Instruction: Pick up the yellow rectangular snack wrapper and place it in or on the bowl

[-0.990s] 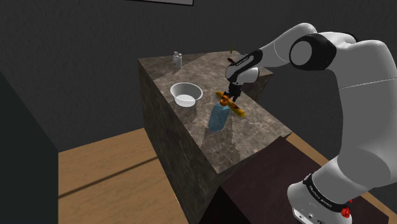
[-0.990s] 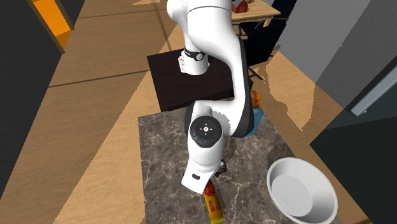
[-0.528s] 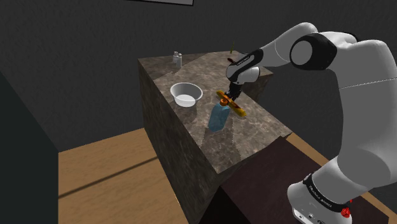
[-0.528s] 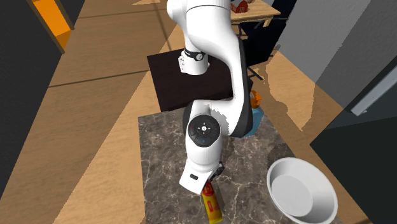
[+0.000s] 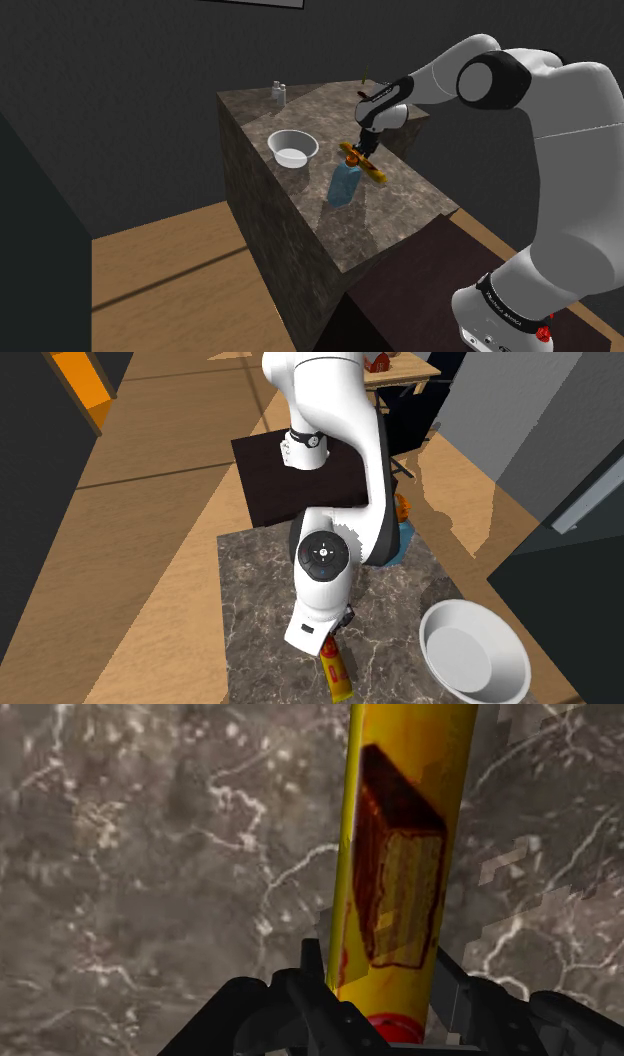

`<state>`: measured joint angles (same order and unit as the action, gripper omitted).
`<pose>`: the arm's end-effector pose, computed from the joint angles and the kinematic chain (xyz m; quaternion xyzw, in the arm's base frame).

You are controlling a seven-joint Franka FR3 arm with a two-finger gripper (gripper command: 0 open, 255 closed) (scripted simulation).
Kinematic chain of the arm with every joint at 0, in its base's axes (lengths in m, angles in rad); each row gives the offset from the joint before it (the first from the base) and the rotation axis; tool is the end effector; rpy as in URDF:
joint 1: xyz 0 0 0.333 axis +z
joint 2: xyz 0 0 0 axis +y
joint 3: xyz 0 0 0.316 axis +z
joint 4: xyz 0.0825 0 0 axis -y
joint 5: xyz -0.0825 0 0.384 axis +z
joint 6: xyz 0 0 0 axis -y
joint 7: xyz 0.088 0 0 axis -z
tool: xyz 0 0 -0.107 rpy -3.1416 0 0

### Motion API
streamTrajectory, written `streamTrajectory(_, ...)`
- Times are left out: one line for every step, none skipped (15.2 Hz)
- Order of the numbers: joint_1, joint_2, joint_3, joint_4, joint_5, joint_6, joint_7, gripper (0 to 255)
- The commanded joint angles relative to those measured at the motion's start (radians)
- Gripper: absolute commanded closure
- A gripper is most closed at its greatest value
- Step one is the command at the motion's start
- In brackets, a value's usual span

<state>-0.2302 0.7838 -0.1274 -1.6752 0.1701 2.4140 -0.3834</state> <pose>0.6324 -0.2269 0.1452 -0.9992 0.0341 0.0128 0.0158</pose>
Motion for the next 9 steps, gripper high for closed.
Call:
streamTrajectory(0.002,-0.019,-0.001,-0.006,-0.002,-0.015,0.001,255)
streamTrajectory(0.003,-0.029,-0.003,-0.009,-0.004,-0.023,0.002,255)
streamTrajectory(0.004,-0.040,-0.004,-0.011,-0.005,-0.031,0.003,255)
streamTrajectory(0.005,-0.050,-0.006,-0.014,-0.007,-0.038,0.004,255)
streamTrajectory(0.006,-0.060,-0.007,-0.016,-0.008,-0.046,0.005,255)
streamTrajectory(0.007,-0.070,-0.008,-0.018,-0.010,-0.054,0.006,255)
streamTrajectory(0.008,-0.080,-0.010,-0.020,-0.011,-0.062,0.007,255)
streamTrajectory(0.009,-0.090,-0.011,-0.022,-0.013,-0.070,0.008,255)
streamTrajectory(0.010,-0.099,-0.013,-0.023,-0.014,-0.079,0.009,255)
